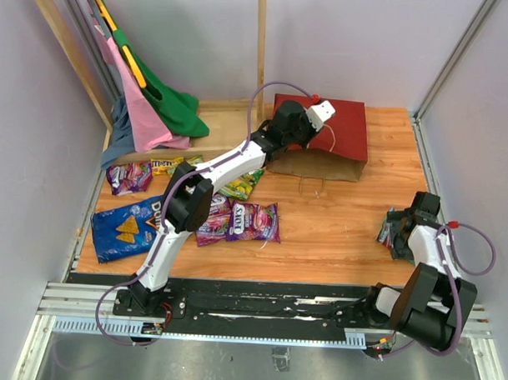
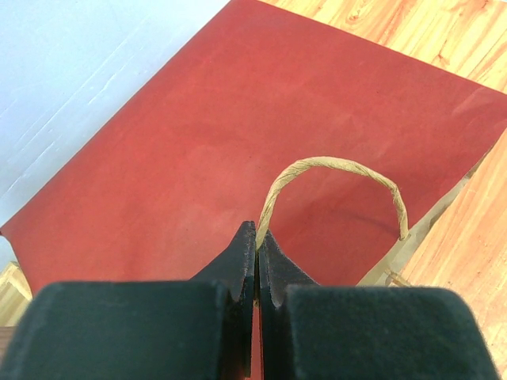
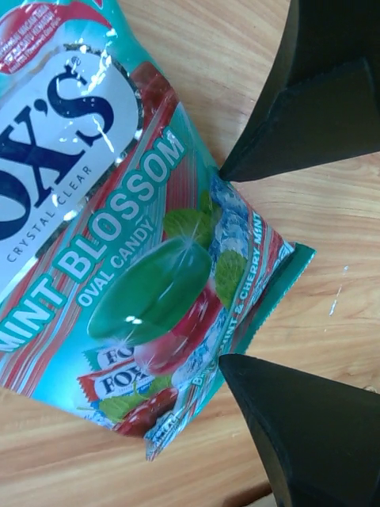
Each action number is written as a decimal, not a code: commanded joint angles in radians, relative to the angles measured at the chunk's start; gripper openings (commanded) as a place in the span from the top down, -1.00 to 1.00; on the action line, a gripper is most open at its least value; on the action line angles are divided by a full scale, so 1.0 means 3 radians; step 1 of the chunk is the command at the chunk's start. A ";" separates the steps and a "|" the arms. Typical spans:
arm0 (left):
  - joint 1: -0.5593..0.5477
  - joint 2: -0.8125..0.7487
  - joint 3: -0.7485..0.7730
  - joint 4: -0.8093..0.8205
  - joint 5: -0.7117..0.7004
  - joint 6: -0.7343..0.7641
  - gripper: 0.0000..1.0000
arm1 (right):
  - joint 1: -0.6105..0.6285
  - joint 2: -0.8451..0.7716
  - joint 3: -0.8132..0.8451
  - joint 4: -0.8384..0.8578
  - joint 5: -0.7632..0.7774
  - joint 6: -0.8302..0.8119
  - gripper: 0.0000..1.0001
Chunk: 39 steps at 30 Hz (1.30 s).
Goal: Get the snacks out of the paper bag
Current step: Take out the snack from the paper bag.
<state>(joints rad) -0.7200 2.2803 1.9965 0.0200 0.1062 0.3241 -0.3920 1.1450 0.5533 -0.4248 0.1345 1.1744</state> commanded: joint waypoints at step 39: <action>0.0114 -0.0065 0.0401 -0.0093 -0.0016 -0.0278 0.99 | 0.2344 0.0511 -0.0037 0.2732 0.0031 -0.0097 -0.28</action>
<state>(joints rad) -0.6949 2.2803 2.0724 -0.0113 0.0986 0.2646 0.2485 1.2232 0.4995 0.1276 0.1635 1.1706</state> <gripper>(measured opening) 0.017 0.658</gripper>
